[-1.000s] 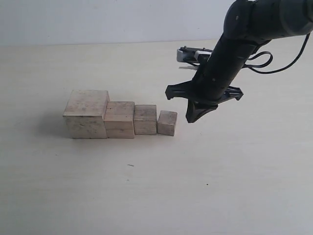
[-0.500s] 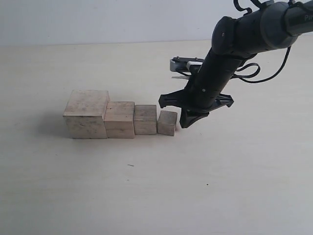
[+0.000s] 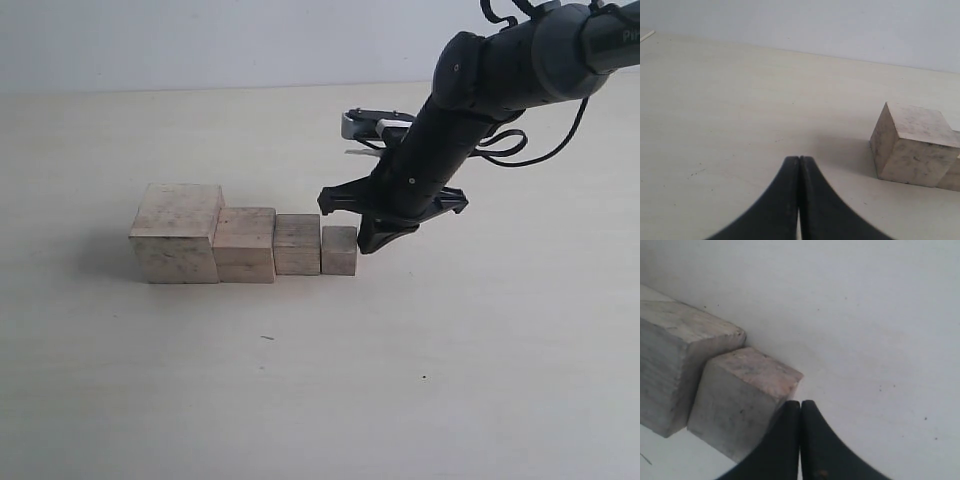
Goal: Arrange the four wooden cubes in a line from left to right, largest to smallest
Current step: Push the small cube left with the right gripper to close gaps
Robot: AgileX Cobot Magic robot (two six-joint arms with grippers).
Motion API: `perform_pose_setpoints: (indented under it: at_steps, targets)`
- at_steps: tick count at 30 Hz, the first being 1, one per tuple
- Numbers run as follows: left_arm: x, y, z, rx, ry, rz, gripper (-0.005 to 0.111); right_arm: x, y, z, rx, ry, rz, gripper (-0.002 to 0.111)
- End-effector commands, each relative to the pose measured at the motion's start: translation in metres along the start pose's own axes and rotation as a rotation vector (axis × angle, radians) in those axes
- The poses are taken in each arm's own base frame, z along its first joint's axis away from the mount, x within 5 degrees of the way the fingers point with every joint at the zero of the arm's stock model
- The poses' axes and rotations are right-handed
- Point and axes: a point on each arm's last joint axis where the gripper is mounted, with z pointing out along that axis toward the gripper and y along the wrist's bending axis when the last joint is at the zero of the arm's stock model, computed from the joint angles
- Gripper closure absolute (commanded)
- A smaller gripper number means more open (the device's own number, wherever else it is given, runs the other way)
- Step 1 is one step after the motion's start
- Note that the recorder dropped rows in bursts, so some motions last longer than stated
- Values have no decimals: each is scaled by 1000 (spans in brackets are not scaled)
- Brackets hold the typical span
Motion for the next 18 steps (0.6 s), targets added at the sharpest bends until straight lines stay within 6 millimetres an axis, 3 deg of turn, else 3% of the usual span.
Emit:
perform_pose_setpoints:
  at_steps: [1, 18]
  targets:
    - [0, 0, 0, 7, -10, 4, 107, -3, 1, 0, -3, -27, -11, 108]
    - [0, 0, 0, 7, -10, 4, 107, 3, 0, -1, 7, 38, 14, 108]
